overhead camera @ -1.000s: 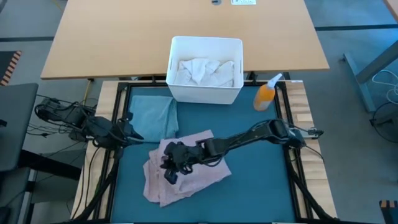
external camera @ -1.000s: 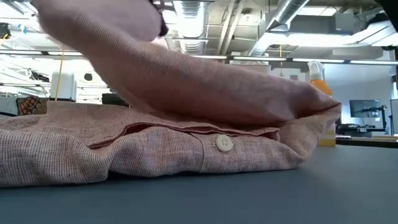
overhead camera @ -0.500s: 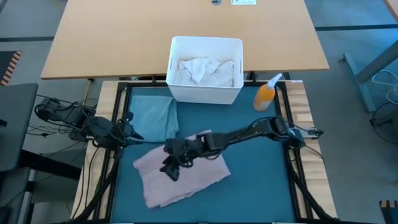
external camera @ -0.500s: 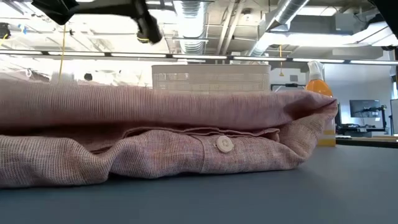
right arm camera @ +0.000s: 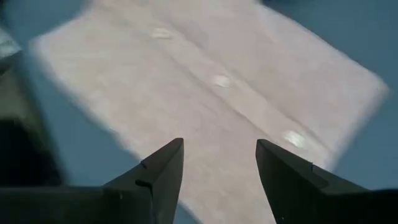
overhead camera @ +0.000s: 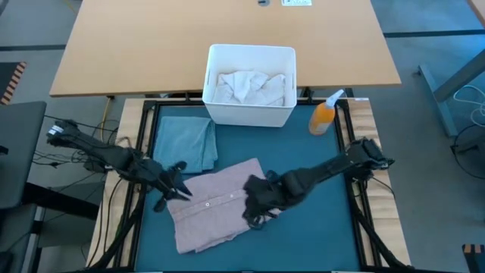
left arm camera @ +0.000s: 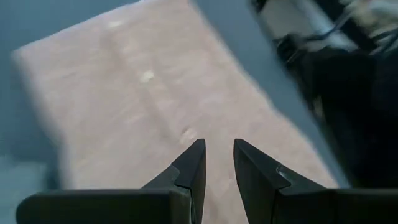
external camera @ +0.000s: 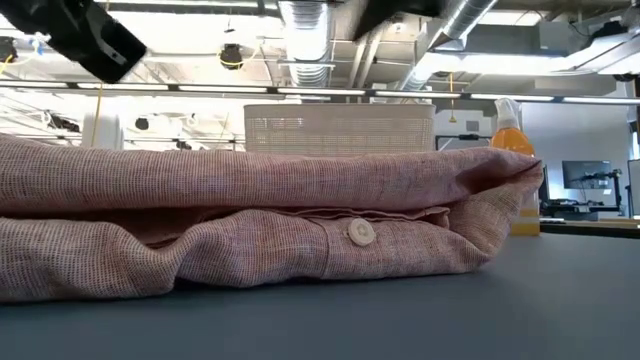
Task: Fold Laundry from Bin
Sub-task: Fold the pink shirt
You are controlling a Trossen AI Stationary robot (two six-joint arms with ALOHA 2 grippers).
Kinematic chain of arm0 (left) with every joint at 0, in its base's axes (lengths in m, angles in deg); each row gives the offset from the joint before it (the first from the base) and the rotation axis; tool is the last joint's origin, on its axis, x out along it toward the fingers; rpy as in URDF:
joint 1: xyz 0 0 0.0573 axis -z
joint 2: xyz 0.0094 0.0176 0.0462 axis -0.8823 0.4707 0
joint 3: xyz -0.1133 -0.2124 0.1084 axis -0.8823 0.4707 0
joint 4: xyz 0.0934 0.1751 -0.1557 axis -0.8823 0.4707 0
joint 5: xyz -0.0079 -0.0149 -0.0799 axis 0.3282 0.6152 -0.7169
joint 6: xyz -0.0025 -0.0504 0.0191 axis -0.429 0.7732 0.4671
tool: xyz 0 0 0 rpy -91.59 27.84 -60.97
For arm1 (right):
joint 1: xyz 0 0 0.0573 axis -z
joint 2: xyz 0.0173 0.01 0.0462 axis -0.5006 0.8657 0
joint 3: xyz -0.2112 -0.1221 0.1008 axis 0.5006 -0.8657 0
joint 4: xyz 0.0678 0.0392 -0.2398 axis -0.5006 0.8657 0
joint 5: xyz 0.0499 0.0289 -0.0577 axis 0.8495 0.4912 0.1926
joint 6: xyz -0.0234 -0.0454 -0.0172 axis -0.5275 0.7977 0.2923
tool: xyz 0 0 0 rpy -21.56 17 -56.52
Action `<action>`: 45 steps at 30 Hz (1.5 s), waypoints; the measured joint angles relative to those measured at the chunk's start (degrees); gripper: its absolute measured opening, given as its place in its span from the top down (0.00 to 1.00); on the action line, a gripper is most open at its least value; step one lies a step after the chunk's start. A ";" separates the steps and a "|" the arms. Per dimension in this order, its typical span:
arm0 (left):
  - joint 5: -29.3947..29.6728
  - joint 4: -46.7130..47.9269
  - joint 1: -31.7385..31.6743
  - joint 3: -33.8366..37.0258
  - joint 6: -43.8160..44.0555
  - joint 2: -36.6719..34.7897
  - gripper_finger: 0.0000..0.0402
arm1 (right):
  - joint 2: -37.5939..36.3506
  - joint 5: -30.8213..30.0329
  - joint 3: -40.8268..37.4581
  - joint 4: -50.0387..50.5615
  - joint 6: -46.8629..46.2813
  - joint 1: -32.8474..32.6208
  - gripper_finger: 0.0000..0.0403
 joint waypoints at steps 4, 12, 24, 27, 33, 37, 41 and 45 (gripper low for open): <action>-4.31 -19.86 1.28 5.15 0.08 7.15 0.82 | -6.43 -3.14 -12.68 -0.37 -12.30 -3.24 0.44; -2.11 -46.28 7.11 6.11 4.45 30.20 0.82 | -18.31 -12.11 -43.07 -36.49 -13.01 -7.87 0.63; -1.81 -49.27 12.74 -2.81 20.10 53.85 0.82 | -13.31 -1.61 -60.53 -68.06 4.51 -3.67 0.96; -2.26 -47.15 13.04 -4.71 22.29 56.18 0.82 | -12.05 2.33 -61.05 -64.95 5.84 -5.23 0.97; -1.43 -47.16 13.09 -5.39 23.50 57.00 0.82 | -9.95 0.77 -60.65 -53.10 2.05 -6.12 0.97; -1.31 -47.85 12.33 -5.42 23.24 56.96 0.82 | -11.22 0.42 -59.78 -50.96 4.67 -5.84 0.97; -3.24 -47.65 11.31 -7.03 20.56 56.96 0.82 | -16.89 1.30 -55.68 -42.18 7.67 -5.64 0.94; -4.43 -45.94 10.62 -8.79 16.96 56.96 0.82 | -22.74 0.78 -51.37 -34.25 5.11 -8.13 0.86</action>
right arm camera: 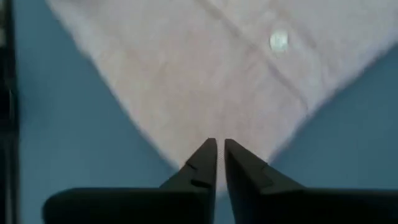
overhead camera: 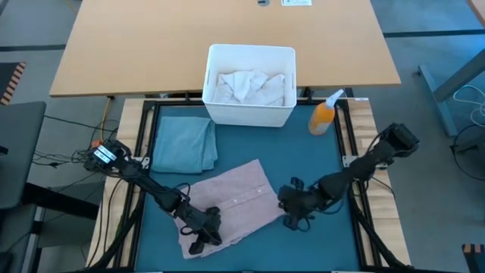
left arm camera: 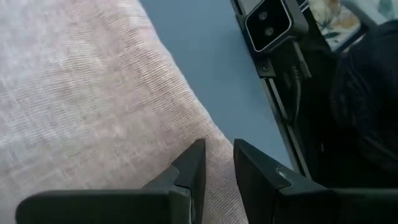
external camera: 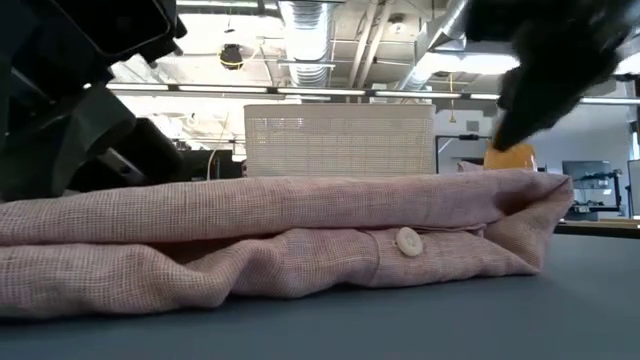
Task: Fold Laundry from Bin
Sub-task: Fold the pink shirt
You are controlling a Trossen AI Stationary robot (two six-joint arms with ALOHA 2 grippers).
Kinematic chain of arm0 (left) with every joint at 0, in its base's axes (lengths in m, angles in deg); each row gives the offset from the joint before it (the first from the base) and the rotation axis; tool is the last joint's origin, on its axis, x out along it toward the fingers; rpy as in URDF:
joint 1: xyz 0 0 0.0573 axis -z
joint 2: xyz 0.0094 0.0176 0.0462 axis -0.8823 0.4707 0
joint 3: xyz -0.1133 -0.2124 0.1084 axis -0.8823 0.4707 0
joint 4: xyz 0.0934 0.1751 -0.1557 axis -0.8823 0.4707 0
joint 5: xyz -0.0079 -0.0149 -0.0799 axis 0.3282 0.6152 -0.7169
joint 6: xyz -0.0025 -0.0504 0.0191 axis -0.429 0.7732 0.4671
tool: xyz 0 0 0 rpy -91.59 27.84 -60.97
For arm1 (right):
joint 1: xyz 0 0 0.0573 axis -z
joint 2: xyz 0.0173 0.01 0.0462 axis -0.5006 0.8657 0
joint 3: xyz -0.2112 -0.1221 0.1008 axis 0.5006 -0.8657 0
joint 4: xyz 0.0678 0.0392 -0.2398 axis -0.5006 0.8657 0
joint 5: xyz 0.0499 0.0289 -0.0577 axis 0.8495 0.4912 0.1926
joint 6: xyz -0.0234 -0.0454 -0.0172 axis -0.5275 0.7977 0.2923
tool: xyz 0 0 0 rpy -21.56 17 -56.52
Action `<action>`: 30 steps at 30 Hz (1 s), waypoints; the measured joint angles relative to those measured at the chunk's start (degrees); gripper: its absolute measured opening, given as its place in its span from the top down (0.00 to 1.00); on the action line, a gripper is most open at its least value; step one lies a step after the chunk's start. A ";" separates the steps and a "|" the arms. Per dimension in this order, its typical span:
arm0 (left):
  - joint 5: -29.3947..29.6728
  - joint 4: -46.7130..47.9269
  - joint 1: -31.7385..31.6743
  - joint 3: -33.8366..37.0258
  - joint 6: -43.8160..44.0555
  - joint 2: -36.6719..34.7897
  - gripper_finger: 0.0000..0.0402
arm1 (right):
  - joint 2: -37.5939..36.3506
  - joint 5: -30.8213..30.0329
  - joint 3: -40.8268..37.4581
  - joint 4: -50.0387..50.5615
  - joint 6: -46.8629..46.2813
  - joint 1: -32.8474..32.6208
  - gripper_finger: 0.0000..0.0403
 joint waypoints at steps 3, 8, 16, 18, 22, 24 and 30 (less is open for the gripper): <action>0.01 0.75 -0.02 -0.92 -2.47 -0.01 0.82 | -1.04 -0.97 0.57 0.19 0.15 -4.37 0.78; 0.05 0.79 -0.02 -1.02 -4.26 -0.04 0.82 | 2.01 -12.39 0.69 -0.66 2.37 -12.28 0.61; 0.02 0.77 -0.02 -1.02 -4.16 -0.04 0.82 | 9.25 -23.29 0.69 -1.59 4.89 -15.26 0.41; 0.00 0.78 -0.02 -1.02 -3.73 -0.04 0.82 | 9.78 -23.47 1.20 -1.79 4.89 -14.89 0.41; 0.01 0.79 -0.02 -1.02 -3.63 -0.04 0.82 | 11.59 -23.48 1.15 -0.85 5.16 -14.37 0.42; 0.01 0.81 -0.02 -1.02 -3.61 -0.04 0.82 | 12.46 -23.51 1.19 -1.30 6.67 -14.07 0.43; -0.07 0.92 -0.02 -1.02 -2.89 -0.04 0.82 | 14.23 -24.15 1.31 -1.01 7.73 -13.13 0.52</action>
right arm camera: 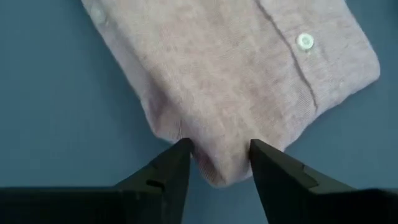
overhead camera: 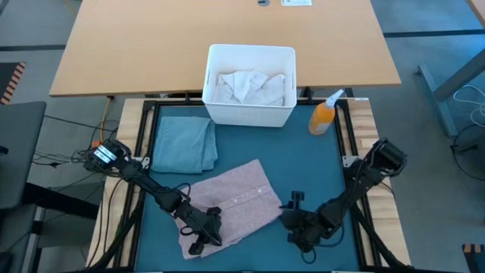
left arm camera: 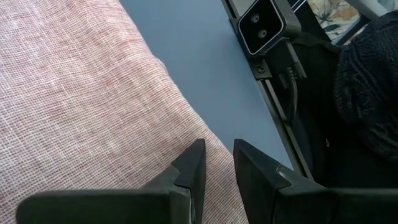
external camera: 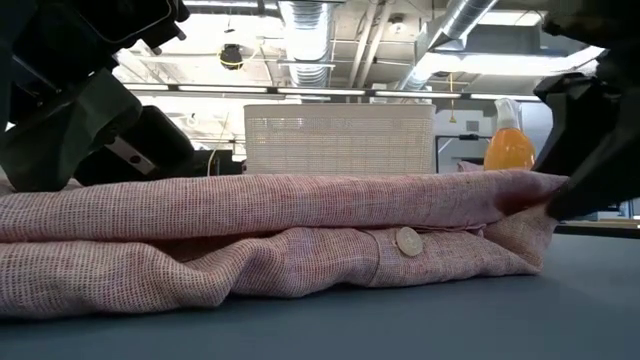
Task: Fold Laundry from Bin
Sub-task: Fold the pink shirt
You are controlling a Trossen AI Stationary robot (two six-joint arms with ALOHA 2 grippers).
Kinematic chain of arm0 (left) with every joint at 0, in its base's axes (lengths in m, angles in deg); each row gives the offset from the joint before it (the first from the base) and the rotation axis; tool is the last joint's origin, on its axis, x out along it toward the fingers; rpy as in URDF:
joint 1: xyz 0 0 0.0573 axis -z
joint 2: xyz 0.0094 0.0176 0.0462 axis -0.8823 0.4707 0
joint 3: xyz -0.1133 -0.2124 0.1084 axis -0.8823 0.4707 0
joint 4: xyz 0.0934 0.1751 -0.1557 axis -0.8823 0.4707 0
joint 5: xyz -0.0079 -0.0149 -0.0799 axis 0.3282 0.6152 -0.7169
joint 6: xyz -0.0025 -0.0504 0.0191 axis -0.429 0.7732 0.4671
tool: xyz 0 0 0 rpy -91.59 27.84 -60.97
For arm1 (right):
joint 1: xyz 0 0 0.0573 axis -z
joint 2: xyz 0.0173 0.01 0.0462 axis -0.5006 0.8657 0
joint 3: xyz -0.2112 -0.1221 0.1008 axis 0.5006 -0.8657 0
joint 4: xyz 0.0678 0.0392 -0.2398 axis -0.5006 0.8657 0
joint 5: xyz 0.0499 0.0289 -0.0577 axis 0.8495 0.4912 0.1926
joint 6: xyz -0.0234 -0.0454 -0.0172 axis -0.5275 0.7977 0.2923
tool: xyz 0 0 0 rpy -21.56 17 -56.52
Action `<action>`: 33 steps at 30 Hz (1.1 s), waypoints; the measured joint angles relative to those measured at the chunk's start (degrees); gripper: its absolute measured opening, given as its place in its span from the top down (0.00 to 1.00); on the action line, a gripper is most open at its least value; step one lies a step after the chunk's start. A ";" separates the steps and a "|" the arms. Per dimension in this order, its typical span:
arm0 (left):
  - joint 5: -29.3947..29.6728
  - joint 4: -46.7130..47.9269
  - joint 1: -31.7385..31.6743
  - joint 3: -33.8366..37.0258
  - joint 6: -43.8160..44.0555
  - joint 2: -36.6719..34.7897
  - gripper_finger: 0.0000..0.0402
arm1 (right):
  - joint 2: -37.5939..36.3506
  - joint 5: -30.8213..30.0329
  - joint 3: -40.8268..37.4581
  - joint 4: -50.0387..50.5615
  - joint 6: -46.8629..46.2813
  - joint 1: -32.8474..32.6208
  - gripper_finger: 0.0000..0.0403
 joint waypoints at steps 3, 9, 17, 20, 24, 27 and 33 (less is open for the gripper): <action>-0.03 0.13 0.00 0.00 0.11 0.00 0.82 | 0.00 -0.05 0.75 0.07 0.02 0.26 0.59; -0.35 0.17 -0.22 -0.02 0.02 0.00 0.82 | -0.04 -0.02 2.69 0.76 0.17 0.20 0.65; -0.76 17.39 0.85 -6.31 -3.15 -6.57 0.82 | -0.07 0.09 2.89 1.33 -0.02 1.44 0.66; 5.37 26.77 4.60 -10.51 -3.88 -8.89 0.82 | -0.07 0.11 2.89 1.35 -0.02 2.12 0.66; 12.04 31.93 11.36 -12.88 -6.09 -7.48 0.82 | -0.09 0.13 2.89 1.45 -0.02 2.82 0.66; 17.70 31.93 15.66 -14.08 -13.12 -5.57 0.82 | -0.11 0.20 2.89 1.47 -0.02 3.46 0.66; 22.24 36.13 18.05 -21.81 -24.45 0.33 0.82 | -0.13 0.59 2.89 1.36 -0.05 4.00 0.66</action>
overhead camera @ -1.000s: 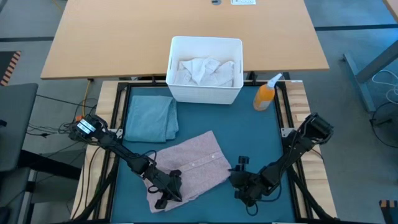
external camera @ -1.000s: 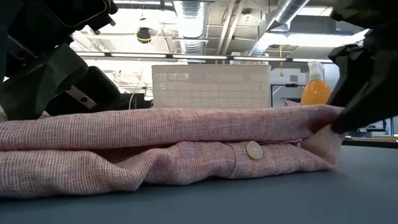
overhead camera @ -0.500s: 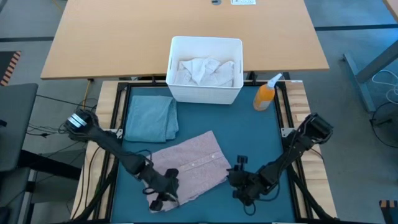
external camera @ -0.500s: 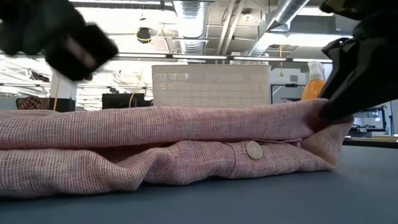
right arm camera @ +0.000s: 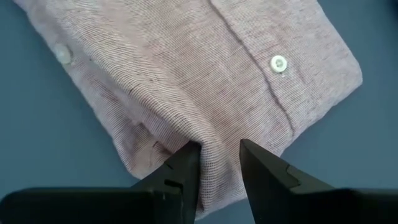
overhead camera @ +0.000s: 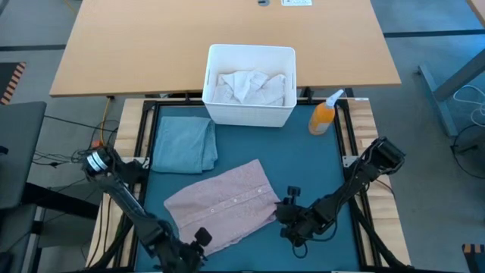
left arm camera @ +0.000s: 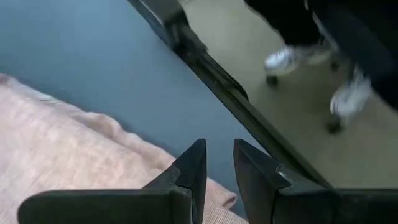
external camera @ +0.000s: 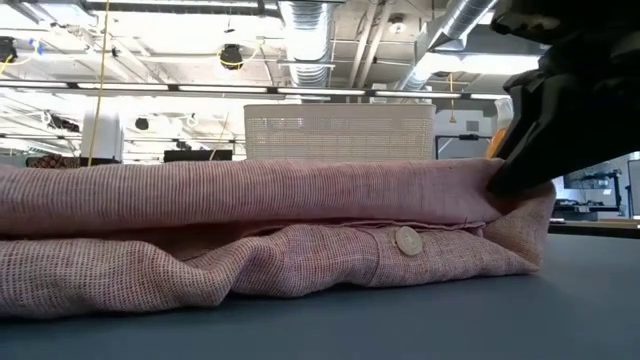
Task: Fold Laundry from Bin
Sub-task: Fold the pink shirt
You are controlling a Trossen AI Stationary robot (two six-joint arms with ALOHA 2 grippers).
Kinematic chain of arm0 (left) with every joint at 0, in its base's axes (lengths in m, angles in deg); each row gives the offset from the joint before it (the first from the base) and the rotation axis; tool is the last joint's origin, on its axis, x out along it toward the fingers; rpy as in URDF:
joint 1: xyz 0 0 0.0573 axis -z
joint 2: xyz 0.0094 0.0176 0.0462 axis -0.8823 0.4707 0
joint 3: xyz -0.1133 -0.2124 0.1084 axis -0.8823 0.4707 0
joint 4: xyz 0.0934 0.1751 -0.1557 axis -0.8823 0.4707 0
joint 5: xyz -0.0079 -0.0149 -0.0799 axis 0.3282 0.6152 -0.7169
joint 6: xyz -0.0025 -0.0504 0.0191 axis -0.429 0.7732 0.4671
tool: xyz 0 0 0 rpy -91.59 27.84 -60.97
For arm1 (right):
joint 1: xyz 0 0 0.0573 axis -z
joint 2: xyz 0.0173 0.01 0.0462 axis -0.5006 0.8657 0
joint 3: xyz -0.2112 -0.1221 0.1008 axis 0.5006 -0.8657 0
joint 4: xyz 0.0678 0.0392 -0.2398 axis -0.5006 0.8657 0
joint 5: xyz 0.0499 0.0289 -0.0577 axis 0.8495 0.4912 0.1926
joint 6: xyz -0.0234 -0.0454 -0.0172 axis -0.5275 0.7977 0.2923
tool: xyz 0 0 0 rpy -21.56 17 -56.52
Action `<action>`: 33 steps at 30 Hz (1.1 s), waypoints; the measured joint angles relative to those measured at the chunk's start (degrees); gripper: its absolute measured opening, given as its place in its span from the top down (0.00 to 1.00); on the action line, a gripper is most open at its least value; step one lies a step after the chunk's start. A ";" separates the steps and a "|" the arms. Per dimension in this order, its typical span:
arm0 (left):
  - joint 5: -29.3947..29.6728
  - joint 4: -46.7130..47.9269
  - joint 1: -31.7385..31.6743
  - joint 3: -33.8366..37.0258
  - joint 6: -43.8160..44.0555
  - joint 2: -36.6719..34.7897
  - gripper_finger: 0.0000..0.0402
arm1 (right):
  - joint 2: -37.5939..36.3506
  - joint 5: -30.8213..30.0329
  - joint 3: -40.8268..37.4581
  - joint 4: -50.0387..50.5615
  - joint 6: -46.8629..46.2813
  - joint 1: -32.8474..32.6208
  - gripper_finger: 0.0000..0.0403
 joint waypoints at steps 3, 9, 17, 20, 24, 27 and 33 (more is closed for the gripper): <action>-2.37 7.70 -0.72 -5.59 -0.56 4.57 0.81 | 0.00 0.14 0.00 0.00 -0.02 0.36 0.66; -6.95 24.26 -1.94 -17.66 -0.41 13.26 0.74 | 0.00 0.13 0.01 -0.38 -0.02 1.25 0.66; -8.22 39.35 -2.03 -28.41 -1.55 20.42 0.64 | 0.00 0.16 0.00 -0.94 -0.02 1.46 0.66; -9.16 39.48 -2.63 -28.64 -1.80 22.11 0.63 | 0.00 0.17 0.00 -0.97 -0.06 1.49 0.66; -11.08 39.48 -3.50 -28.66 -1.13 22.72 0.64 | 0.00 0.70 0.00 -0.72 -1.94 1.46 0.66; -10.46 39.50 -3.60 -28.66 -1.16 22.78 0.69 | 0.00 1.33 0.01 -0.65 -2.42 1.22 0.66; -9.48 39.70 -3.51 -28.66 -0.16 22.78 0.95 | 0.00 2.48 0.02 3.41 -6.53 0.24 0.69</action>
